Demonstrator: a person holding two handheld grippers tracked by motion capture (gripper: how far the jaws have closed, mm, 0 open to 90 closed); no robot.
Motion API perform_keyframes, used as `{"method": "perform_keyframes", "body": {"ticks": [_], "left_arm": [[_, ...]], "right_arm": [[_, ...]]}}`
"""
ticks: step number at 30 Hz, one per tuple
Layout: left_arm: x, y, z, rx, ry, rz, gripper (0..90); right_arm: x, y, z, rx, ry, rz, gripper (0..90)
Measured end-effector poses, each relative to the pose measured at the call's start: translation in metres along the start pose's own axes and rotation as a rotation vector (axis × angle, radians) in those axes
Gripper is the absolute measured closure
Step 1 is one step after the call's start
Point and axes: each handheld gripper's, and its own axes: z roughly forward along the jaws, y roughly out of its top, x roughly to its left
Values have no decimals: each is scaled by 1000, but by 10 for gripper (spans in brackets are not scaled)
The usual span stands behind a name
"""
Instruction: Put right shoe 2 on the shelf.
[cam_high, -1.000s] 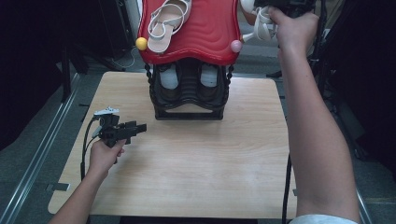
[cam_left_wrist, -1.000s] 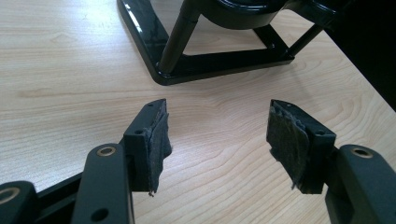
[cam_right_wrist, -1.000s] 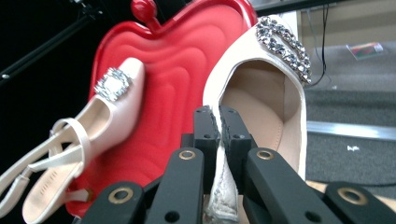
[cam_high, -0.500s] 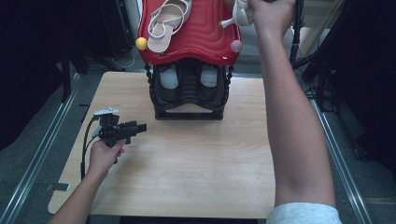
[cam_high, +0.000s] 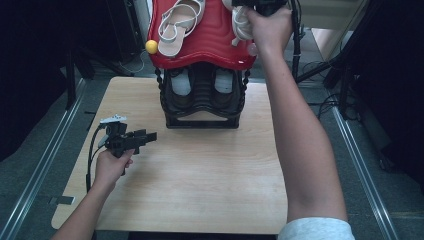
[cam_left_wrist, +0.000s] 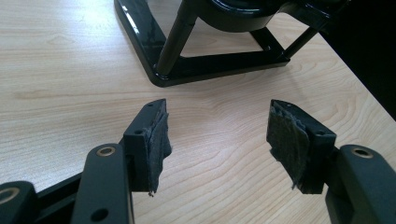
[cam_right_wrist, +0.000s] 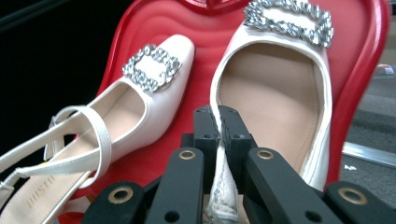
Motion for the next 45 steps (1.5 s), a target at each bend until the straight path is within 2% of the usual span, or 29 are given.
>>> {"method": "perform_keyframes", "body": {"ticks": [9,15,18,22,25,26,33,36,38,42,45], "left_arm": [[0,0,1,-1,1,0,392],[0,0,2,-4,-3,-3,391],[0,0,2,8,0,11,391],[0,0,2,1,-3,2,391],[-1,1,3,9,-2,9,391],[-1,1,4,7,-1,13,391],[-4,1,7,26,1,29,391],[-3,1,6,24,1,26,391],[-3,1,6,21,2,24,391],[-3,1,6,23,1,25,391],[-2,1,5,22,1,23,391]], "right_arm": [[4,-14,12,11,11,19,884],[7,-18,14,12,21,16,883],[9,-19,14,16,29,13,884],[13,-21,16,32,37,2,882],[15,-23,17,46,77,13,879],[16,-24,17,47,77,12,879],[9,-27,15,19,106,55,864],[8,-26,13,11,113,45,821],[8,-24,11,-17,120,52,798],[11,-21,11,-10,103,28,772],[10,-20,9,-16,104,31,763]]}}
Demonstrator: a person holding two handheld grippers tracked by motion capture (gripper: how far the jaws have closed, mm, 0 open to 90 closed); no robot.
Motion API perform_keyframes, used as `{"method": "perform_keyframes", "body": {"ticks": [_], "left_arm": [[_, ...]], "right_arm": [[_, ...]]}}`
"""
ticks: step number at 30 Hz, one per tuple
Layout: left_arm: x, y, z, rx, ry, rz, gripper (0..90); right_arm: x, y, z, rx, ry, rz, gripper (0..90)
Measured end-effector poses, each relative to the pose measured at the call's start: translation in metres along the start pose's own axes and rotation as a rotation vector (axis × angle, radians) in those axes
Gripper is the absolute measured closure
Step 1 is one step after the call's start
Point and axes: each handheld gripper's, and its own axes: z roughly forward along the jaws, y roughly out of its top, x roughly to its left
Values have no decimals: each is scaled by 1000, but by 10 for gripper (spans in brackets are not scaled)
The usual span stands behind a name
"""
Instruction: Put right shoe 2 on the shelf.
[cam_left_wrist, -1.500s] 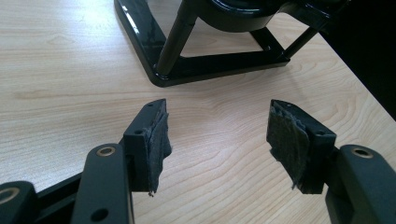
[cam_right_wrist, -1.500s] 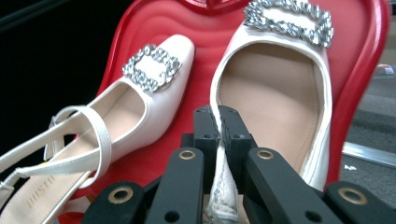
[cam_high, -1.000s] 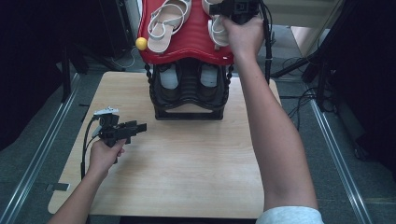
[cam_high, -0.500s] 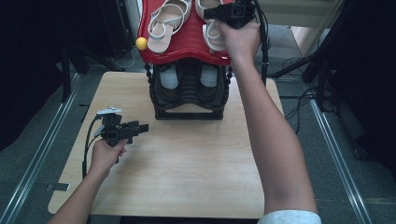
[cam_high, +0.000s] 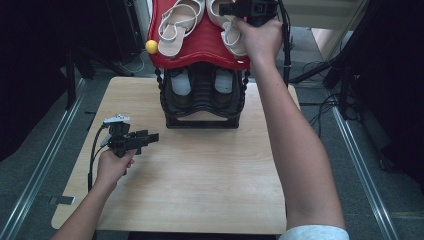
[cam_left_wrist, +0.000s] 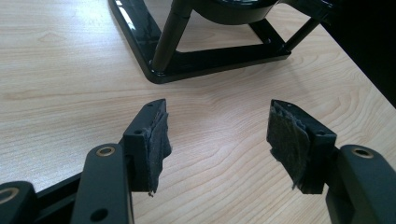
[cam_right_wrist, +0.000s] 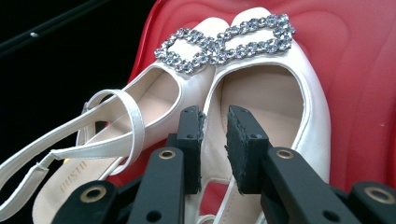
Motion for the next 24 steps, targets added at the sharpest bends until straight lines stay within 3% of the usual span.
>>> {"method": "perform_keyframes", "body": {"ticks": [11,24], "left_arm": [[0,0,0,-1,-1,-2,391],[0,0,0,-1,0,-2,390]], "right_arm": [[-4,2,-9,-14,-1,-5,719],[-19,3,-28,-19,-53,-33,639]]}}
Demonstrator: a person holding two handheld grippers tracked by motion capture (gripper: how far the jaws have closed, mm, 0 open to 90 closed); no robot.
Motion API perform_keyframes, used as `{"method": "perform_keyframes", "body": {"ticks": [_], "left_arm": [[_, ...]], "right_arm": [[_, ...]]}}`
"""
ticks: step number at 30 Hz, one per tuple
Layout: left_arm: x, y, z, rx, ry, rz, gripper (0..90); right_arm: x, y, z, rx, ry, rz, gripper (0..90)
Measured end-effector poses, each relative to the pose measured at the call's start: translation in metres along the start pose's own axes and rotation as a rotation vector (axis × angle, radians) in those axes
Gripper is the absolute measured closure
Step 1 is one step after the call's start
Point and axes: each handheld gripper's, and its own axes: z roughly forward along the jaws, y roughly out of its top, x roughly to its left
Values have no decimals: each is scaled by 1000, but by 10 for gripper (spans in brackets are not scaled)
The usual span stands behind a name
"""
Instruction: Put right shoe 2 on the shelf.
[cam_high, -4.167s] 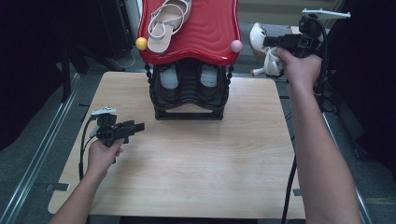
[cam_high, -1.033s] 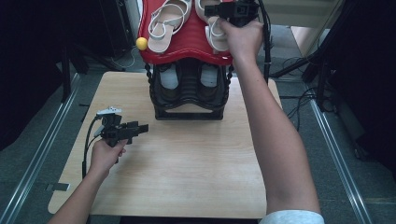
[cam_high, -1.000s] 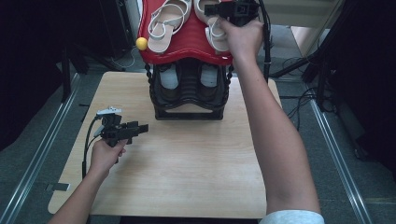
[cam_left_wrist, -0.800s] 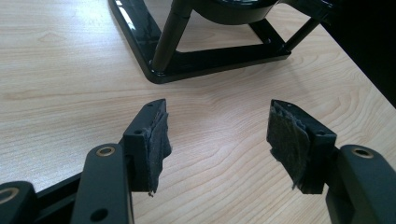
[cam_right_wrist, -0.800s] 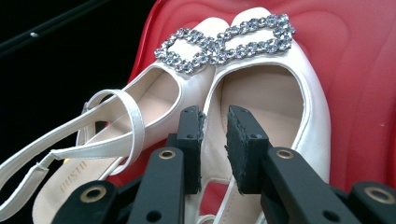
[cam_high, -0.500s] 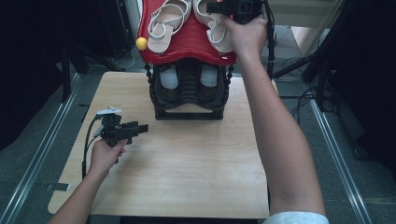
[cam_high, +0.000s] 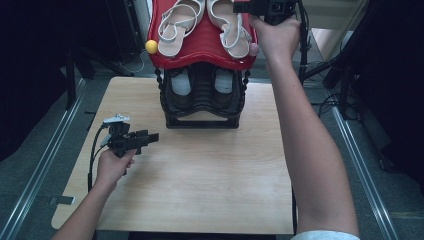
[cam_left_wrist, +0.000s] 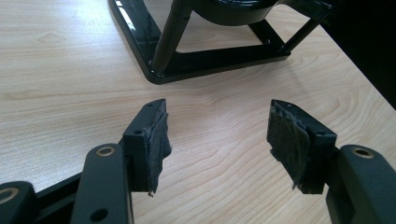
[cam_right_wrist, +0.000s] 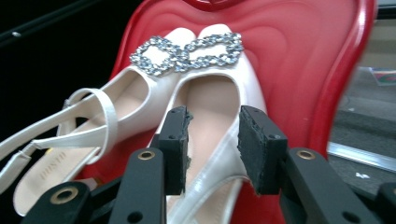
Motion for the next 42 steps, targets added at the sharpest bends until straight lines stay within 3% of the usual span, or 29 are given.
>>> {"method": "perform_keyframes", "body": {"ticks": [23,27,37,42], "left_arm": [[0,0,-1,2,2,-1,389],[0,0,-1,3,3,1,389],[-1,0,0,2,3,2,389],[0,0,1,3,5,3,389]], "right_arm": [[-43,-31,-24,-13,-55,4,586],[-53,-41,-30,-22,-43,33,585],[-73,-76,-38,-31,-62,43,583],[-80,-94,-37,-4,-63,39,579]]}}
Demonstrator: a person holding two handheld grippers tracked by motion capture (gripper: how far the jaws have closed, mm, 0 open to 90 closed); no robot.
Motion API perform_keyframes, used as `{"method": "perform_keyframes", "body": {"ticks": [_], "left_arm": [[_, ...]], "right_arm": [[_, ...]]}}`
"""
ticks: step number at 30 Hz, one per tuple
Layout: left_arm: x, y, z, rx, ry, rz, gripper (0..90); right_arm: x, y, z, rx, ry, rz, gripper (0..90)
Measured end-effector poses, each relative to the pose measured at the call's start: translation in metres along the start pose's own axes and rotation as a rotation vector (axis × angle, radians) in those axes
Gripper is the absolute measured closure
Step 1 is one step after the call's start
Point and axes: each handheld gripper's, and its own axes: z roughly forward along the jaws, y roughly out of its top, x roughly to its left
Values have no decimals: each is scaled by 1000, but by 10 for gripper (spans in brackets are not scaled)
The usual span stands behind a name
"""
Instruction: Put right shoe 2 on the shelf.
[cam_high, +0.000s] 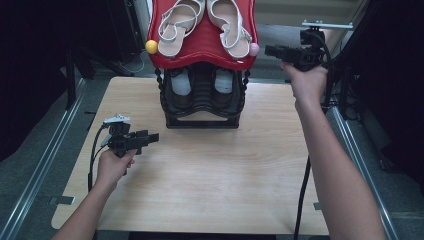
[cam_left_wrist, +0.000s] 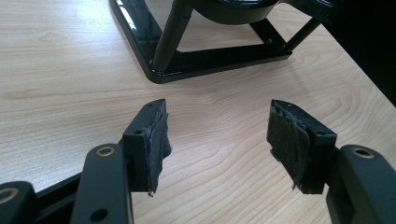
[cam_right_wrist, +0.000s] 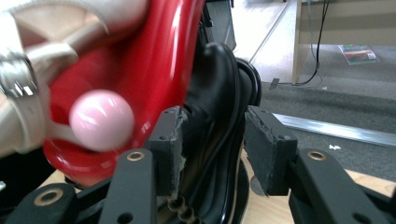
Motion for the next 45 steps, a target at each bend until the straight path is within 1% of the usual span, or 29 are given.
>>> {"method": "perform_keyframes", "body": {"ticks": [4,8,12,14,16,19,22,25,27,30,34,37,40,45], "left_arm": [[0,0,0,1,2,1,389],[0,0,0,1,4,-1,388],[1,0,0,0,3,1,388],[1,0,-1,2,3,3,388],[1,0,-1,2,3,3,388],[1,0,0,3,4,1,388],[1,0,-1,6,5,4,388],[1,0,-1,7,5,3,387],[2,0,-1,7,3,0,385],[2,0,-1,9,5,-1,384],[2,0,-1,10,7,-3,383],[2,-1,0,15,11,-1,383],[2,-1,-1,16,11,1,383],[2,-1,-1,14,11,-7,378]], "right_arm": [[-5,-14,1,10,-4,10,567],[-10,-28,2,15,8,34,563],[-13,-42,3,26,8,30,555],[-13,-48,4,35,6,14,547],[-14,-54,3,32,10,13,546],[-18,-64,2,35,21,41,546],[-20,-75,2,46,21,42,546],[-21,-87,2,53,27,44,533],[-21,-94,3,60,28,35,507],[-20,-105,4,80,29,36,481],[-21,-119,5,85,31,38,465],[-21,-130,6,75,43,58,464],[-22,-139,7,80,42,65,465],[-22,-158,8,91,61,84,467]]}}
